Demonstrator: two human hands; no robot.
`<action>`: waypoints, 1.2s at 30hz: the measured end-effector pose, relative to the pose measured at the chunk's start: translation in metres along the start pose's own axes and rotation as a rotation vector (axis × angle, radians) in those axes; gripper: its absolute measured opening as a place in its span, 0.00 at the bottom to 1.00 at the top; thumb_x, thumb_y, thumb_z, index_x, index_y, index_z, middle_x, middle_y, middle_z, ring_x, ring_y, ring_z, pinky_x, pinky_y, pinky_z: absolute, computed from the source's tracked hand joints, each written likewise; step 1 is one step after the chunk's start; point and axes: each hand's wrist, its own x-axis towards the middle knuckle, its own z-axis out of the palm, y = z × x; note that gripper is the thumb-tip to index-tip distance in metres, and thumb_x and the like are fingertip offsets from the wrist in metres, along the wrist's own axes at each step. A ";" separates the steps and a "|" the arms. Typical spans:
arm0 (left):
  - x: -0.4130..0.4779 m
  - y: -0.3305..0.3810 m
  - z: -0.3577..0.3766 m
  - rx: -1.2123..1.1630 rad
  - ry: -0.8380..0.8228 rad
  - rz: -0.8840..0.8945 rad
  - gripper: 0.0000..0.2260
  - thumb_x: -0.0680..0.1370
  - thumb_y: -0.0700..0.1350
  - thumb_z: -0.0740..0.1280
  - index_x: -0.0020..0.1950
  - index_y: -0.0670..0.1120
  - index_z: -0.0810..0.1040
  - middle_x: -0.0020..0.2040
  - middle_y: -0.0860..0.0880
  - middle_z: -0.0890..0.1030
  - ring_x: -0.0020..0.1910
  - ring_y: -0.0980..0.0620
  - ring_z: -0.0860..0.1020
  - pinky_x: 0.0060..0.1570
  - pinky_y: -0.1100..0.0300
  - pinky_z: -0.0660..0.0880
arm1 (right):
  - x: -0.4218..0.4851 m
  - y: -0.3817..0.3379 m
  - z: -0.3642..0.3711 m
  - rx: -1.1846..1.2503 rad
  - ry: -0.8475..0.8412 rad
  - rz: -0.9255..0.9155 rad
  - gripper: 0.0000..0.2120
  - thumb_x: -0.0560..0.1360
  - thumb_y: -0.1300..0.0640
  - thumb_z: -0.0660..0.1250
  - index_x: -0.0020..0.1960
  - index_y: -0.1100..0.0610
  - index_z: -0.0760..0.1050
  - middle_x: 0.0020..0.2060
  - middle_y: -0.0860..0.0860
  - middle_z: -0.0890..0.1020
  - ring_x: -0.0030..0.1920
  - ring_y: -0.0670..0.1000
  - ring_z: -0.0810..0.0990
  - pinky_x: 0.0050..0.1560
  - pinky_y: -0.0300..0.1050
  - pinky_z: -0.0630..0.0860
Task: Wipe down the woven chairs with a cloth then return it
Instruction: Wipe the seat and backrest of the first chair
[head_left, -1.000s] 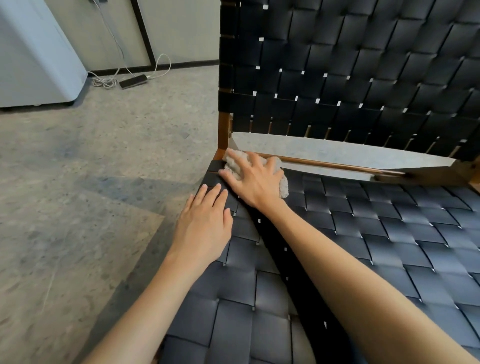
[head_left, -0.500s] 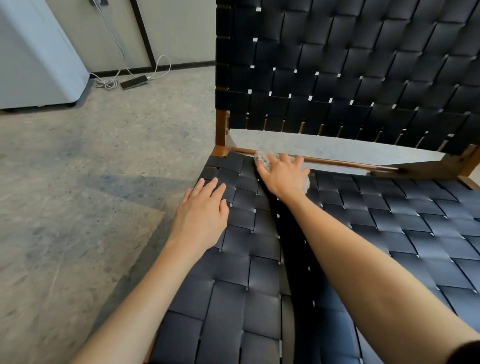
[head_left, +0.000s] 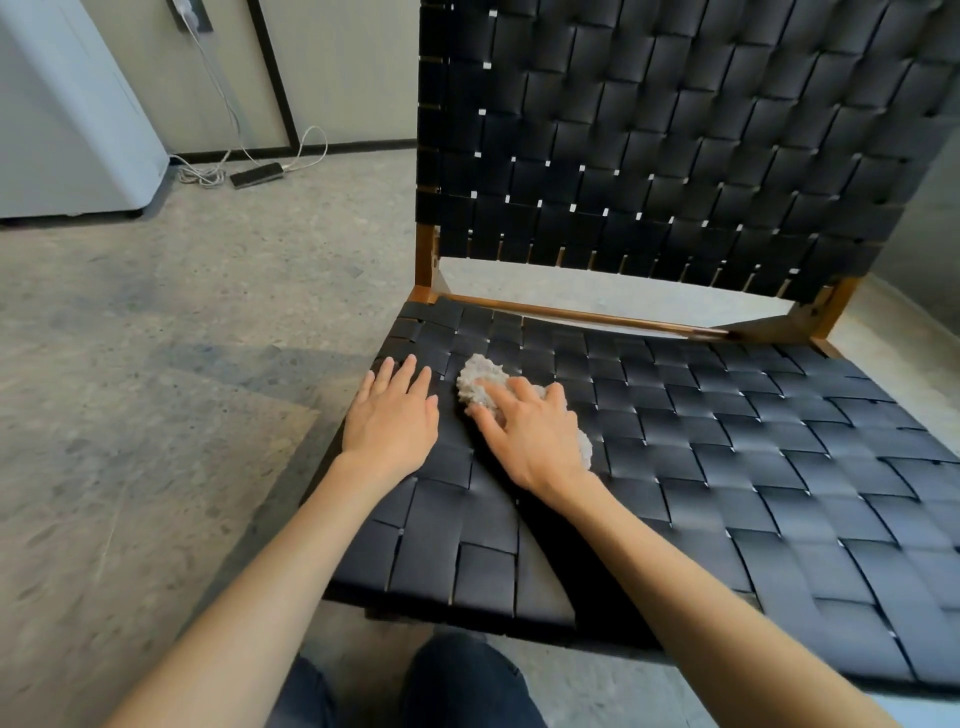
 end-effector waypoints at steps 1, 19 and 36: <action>-0.007 0.001 0.000 0.003 0.000 0.008 0.23 0.84 0.50 0.45 0.78 0.47 0.50 0.79 0.48 0.48 0.77 0.48 0.46 0.75 0.53 0.44 | -0.012 -0.002 -0.002 -0.003 0.000 -0.013 0.17 0.80 0.40 0.51 0.62 0.45 0.71 0.60 0.46 0.73 0.56 0.58 0.65 0.53 0.54 0.69; -0.082 0.005 -0.008 -0.081 0.061 0.228 0.22 0.82 0.55 0.51 0.75 0.52 0.61 0.77 0.51 0.57 0.76 0.52 0.53 0.74 0.55 0.47 | -0.154 0.009 -0.023 -0.128 0.171 0.031 0.27 0.72 0.34 0.45 0.63 0.39 0.73 0.62 0.43 0.74 0.59 0.56 0.68 0.51 0.53 0.68; -0.043 0.024 0.002 0.027 -0.088 0.242 0.22 0.83 0.52 0.44 0.78 0.55 0.48 0.79 0.50 0.47 0.77 0.46 0.44 0.75 0.47 0.41 | -0.033 0.050 -0.008 -0.099 0.029 0.129 0.21 0.78 0.37 0.50 0.70 0.37 0.63 0.69 0.45 0.67 0.67 0.58 0.60 0.63 0.60 0.58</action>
